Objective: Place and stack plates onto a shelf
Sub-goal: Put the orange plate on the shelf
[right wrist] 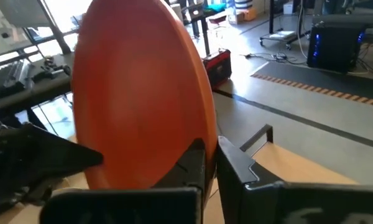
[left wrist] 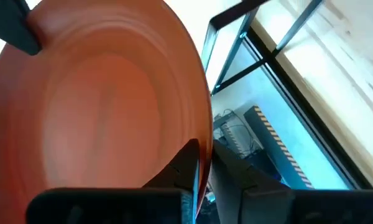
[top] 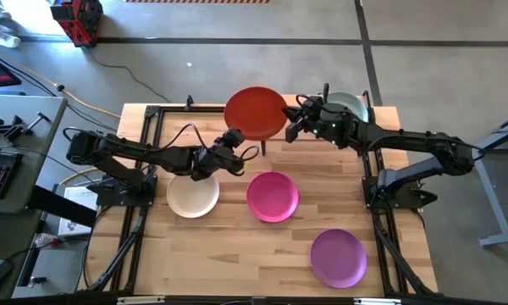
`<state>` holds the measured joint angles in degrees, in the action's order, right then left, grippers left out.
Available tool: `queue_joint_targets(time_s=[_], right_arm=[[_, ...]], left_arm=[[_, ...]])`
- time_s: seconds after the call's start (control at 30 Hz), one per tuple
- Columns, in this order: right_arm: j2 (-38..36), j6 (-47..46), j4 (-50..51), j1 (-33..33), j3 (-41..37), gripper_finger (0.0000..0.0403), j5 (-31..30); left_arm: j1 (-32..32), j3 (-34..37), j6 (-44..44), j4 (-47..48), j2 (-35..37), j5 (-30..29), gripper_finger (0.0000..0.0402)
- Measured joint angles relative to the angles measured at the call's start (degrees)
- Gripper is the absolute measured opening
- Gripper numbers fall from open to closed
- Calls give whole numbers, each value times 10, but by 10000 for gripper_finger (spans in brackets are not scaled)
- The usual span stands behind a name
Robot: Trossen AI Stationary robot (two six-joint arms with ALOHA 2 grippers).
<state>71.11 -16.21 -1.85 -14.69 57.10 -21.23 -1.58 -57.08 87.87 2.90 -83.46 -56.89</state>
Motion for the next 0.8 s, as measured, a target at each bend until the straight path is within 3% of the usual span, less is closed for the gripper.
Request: queue_joint_targets(time_s=[0.23, 0.53, 0.8], right_arm=[[0, -7, 0, 1, 0, 1, -4], [0, -18, 3, 1, 0, 0, -11], [-8, -19, 25, -6, -1, 1, -46]], left_arm=[[0, 0, -69, 0, 0, 2, 43], [0, 0, -212, -3, 0, 18, 100], [-22, 0, -285, -38, 0, -17, 122]])
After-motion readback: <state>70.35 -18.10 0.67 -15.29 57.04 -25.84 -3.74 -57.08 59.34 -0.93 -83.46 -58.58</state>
